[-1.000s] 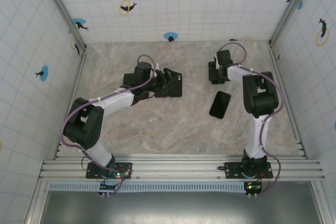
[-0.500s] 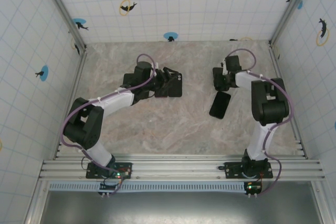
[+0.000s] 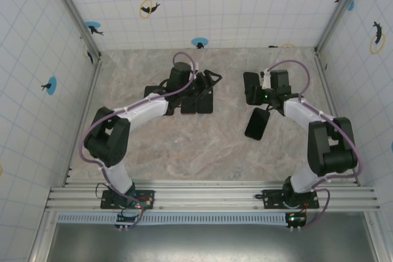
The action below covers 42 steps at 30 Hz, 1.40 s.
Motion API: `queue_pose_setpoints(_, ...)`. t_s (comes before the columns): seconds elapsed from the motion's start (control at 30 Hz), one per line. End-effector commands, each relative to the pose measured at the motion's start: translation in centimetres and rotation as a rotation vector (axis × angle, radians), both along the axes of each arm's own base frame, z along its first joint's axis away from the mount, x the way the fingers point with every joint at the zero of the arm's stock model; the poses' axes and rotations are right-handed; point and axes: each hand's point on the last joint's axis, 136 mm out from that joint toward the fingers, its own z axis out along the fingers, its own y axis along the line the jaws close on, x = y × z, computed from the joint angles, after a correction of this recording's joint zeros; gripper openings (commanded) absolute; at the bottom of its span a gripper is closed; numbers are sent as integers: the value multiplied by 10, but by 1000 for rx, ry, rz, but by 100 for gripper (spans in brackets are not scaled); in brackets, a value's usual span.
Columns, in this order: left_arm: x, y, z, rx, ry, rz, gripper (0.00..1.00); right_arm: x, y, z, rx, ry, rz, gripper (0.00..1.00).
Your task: Take the phone out of the phone case
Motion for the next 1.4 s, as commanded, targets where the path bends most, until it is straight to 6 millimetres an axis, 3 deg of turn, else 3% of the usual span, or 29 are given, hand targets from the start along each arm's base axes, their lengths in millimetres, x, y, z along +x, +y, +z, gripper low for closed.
queue_pose_setpoints(0.0,6,-13,1,54,-52,-38,76,-4,23,45,108,-146,55,48)
queue_pose_setpoints(0.27,6,-42,-9,175,-95,-164,65,-34,49,61,188,-175,126,48)
queue_pose_setpoints(0.53,-1,-52,-17,220,-103,-228,54,-50,69,69,218,-177,179,47)
queue_pose_setpoints(0.93,-6,-60,-13,196,-90,-273,21,-56,91,75,216,-178,227,47)
queue_pose_setpoints(1.1,-8,-61,-6,144,-81,-272,9,-58,95,77,202,-188,224,60)
queue_pose_setpoints(1.27,-4,-59,12,58,-80,-253,8,-63,91,76,197,-198,214,81)
queue_pose_setpoints(1.37,2,-55,25,22,-91,-237,8,-68,85,78,198,-210,197,88)
